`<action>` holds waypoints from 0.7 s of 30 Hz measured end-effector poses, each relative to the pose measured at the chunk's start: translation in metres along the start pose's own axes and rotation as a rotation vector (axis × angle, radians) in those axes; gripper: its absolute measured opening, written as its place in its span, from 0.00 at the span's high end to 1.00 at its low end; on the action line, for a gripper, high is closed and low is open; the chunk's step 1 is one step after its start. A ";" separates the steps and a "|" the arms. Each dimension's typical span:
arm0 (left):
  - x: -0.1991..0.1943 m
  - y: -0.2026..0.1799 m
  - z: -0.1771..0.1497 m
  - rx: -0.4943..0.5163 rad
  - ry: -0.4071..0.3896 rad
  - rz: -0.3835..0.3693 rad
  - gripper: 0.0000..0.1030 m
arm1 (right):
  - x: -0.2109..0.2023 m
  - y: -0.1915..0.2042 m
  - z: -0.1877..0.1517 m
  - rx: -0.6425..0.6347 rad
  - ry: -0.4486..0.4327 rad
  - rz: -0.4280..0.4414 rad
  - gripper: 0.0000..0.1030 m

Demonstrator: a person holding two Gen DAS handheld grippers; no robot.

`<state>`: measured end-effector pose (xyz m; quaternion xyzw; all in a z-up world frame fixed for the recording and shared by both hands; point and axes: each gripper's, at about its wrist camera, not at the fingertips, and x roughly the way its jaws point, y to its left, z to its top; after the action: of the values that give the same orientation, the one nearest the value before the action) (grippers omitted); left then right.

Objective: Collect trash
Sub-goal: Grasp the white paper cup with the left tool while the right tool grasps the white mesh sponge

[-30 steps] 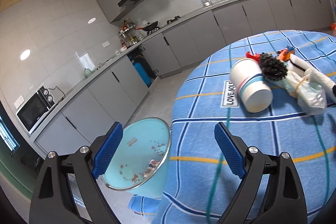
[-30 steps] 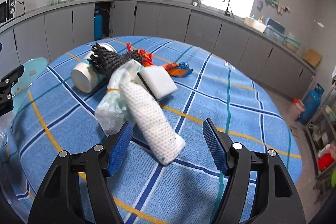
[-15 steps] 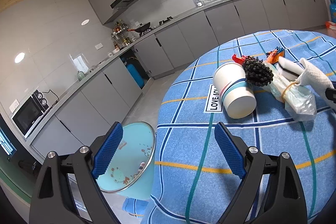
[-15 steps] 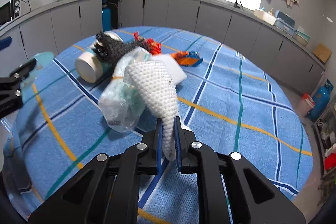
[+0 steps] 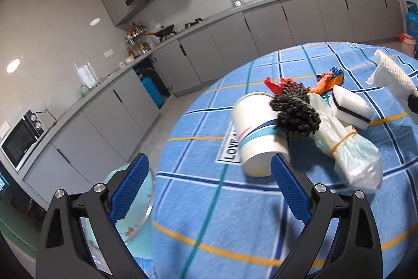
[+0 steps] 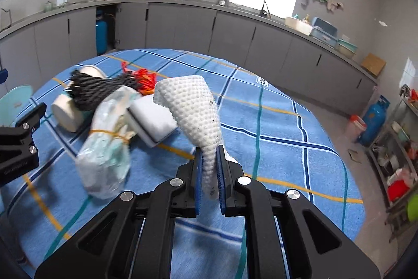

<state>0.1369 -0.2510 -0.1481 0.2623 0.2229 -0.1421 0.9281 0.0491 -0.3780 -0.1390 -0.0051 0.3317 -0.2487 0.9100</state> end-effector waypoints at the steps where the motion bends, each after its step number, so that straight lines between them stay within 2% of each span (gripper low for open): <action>1: 0.005 -0.004 0.002 0.004 0.007 -0.004 0.10 | 0.002 -0.003 -0.001 0.008 0.000 0.003 0.89; 9: 0.035 -0.022 0.011 0.029 0.053 -0.047 0.10 | 0.014 -0.002 -0.003 0.022 -0.001 0.024 0.89; 15: 0.056 -0.024 0.014 0.024 0.117 -0.081 0.11 | 0.014 0.000 -0.007 0.003 0.005 0.036 0.89; 16: 0.057 -0.023 0.014 0.023 0.120 -0.089 0.17 | 0.015 0.000 -0.006 0.003 0.005 0.037 0.89; 17: 0.058 -0.023 0.014 0.023 0.127 -0.098 0.32 | 0.015 -0.001 -0.006 0.004 0.006 0.039 0.89; 19: 0.063 -0.024 0.013 0.025 0.154 -0.127 0.49 | 0.016 -0.001 -0.005 0.003 0.007 0.040 0.89; 21: 0.063 -0.021 0.012 0.014 0.158 -0.139 0.50 | 0.015 -0.001 -0.005 0.000 0.004 0.041 0.89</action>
<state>0.1874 -0.2840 -0.1790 0.2629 0.3120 -0.1867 0.8937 0.0557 -0.3850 -0.1521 0.0019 0.3337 -0.2301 0.9142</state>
